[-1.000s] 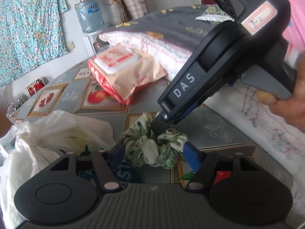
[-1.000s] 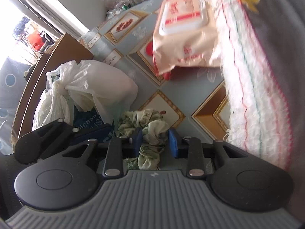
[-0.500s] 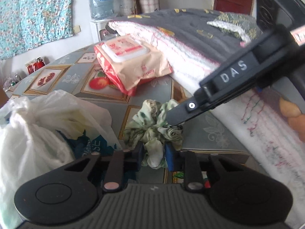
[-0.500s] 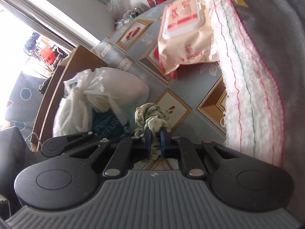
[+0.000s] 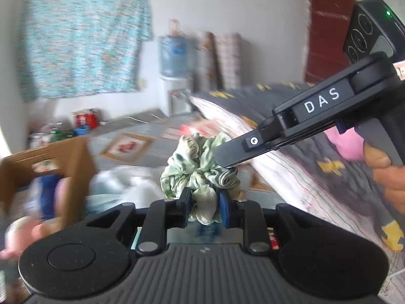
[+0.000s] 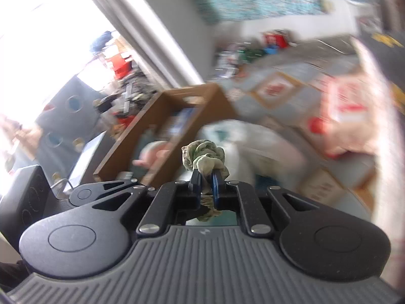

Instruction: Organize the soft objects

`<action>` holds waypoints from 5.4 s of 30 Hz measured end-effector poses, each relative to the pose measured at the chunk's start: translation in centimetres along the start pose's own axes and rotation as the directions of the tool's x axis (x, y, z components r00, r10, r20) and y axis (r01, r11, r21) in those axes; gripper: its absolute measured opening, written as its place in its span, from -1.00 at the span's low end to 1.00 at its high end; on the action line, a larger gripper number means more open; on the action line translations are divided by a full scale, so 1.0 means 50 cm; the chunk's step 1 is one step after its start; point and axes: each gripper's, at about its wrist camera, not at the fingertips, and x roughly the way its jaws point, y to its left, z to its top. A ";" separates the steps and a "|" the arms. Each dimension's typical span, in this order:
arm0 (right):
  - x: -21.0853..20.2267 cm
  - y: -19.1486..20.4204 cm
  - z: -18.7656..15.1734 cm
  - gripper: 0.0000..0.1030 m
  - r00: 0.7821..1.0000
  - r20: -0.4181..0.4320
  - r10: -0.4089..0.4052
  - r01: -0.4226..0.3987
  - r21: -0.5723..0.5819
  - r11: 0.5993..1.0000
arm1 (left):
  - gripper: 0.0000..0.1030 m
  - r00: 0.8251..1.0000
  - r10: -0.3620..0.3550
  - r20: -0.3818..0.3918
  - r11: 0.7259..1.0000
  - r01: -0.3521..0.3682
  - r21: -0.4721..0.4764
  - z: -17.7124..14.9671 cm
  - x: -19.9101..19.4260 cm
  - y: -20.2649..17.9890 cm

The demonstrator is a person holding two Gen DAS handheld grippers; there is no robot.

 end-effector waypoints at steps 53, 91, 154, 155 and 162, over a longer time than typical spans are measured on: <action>0.779 0.347 -0.026 0.24 0.532 -0.832 -0.154 -0.005 -0.185 0.983 | 0.02 0.954 0.297 -0.030 0.774 -0.259 -0.577 -0.243 -0.283 0.558; 0.113 0.352 -0.287 0.98 0.740 0.312 -0.596 0.621 0.022 0.783 | 1.00 0.884 0.444 -0.150 0.810 -0.467 -0.355 -0.194 -0.316 0.281; 0.245 0.365 -0.249 0.98 0.835 0.099 -0.541 0.549 -0.084 0.832 | 0.98 0.874 0.406 -0.266 0.819 -0.477 -0.317 -0.191 -0.252 0.327; 0.246 0.365 -0.249 0.98 0.835 0.099 -0.541 0.549 -0.084 0.832 | 0.98 0.874 0.406 -0.266 0.819 -0.478 -0.318 -0.191 -0.252 0.326; 0.243 0.365 -0.254 0.98 0.835 0.096 -0.541 0.548 -0.078 0.833 | 0.98 0.874 0.407 -0.266 0.819 -0.478 -0.318 -0.192 -0.253 0.326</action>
